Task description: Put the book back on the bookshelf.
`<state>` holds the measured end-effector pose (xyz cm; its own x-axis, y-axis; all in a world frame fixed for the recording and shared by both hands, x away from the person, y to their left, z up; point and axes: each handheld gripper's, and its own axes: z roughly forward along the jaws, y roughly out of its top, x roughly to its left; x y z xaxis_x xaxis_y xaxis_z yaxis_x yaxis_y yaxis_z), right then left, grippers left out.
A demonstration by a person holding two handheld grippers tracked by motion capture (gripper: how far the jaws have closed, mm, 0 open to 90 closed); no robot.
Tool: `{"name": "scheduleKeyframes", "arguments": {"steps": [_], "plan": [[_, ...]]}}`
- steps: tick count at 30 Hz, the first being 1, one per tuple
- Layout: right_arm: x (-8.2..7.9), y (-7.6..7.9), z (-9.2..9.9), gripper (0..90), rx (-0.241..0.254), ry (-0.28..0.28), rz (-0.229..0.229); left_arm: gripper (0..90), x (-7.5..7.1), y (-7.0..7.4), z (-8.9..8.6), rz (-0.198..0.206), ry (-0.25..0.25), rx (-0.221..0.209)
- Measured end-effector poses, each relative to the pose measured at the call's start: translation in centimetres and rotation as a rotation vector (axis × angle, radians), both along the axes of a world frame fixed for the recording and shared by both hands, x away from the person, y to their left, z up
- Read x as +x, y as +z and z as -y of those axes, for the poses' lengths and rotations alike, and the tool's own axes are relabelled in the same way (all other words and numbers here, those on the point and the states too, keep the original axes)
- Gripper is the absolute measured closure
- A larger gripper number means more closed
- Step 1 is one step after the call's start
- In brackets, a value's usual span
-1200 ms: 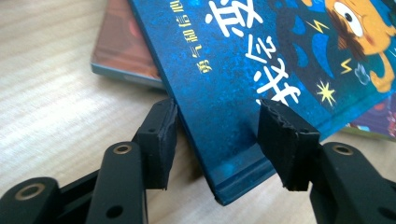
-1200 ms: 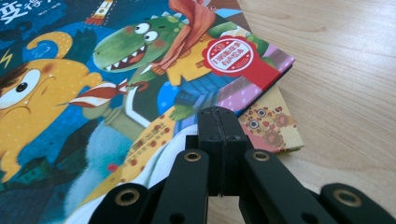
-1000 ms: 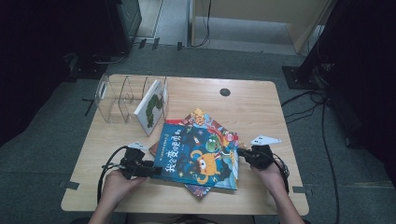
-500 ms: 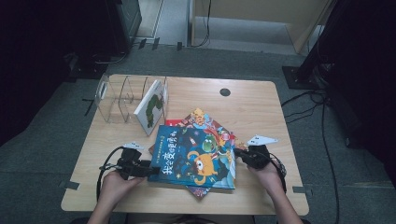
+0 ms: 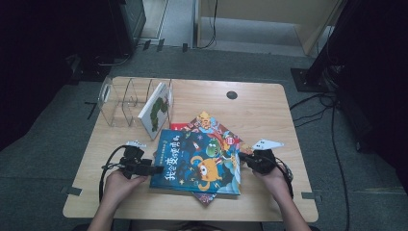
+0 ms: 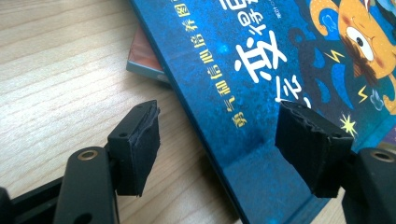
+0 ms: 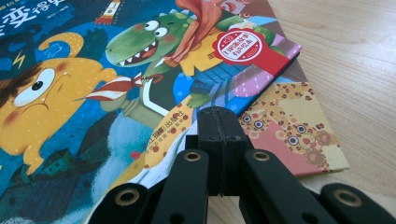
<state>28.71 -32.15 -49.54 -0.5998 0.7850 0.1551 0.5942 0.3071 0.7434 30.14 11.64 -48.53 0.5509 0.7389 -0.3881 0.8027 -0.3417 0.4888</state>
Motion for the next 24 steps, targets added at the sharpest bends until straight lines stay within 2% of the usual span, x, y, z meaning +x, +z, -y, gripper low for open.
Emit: {"name": "scheduleKeyframes", "arguments": {"steps": [2,6,8,11,12,18,24], "plan": [[0.0,0.0,-0.1,90.0,-0.007,0.006,0.002,30.5,0.1,-0.1,0.1,-0.003,0.000,0.000],[-0.2,-0.1,-0.2,90.0,-0.025,0.022,0.033,30.5,0.4,-0.3,0.3,-0.009,-0.007,0.001],[-0.1,-0.1,-0.3,90.0,-0.021,0.018,0.016,30.5,0.5,-0.4,0.4,-0.014,-0.010,0.001],[0.1,-0.3,-0.2,90.0,0.008,-0.018,-0.039,30.3,0.7,-0.4,0.5,-0.015,-0.007,-0.004],[0.1,-0.3,-0.2,90.0,0.011,-0.018,-0.042,30.3,0.7,-0.4,0.5,-0.017,-0.008,-0.008],[0.1,-0.3,-0.6,90.0,-0.012,-0.013,-0.017,29.9,1.0,-0.6,0.5,-0.030,-0.014,-0.024],[0.1,-0.3,-0.8,90.0,-0.018,-0.006,-0.014,29.5,1.1,-0.7,0.6,-0.039,-0.016,-0.034]]}}
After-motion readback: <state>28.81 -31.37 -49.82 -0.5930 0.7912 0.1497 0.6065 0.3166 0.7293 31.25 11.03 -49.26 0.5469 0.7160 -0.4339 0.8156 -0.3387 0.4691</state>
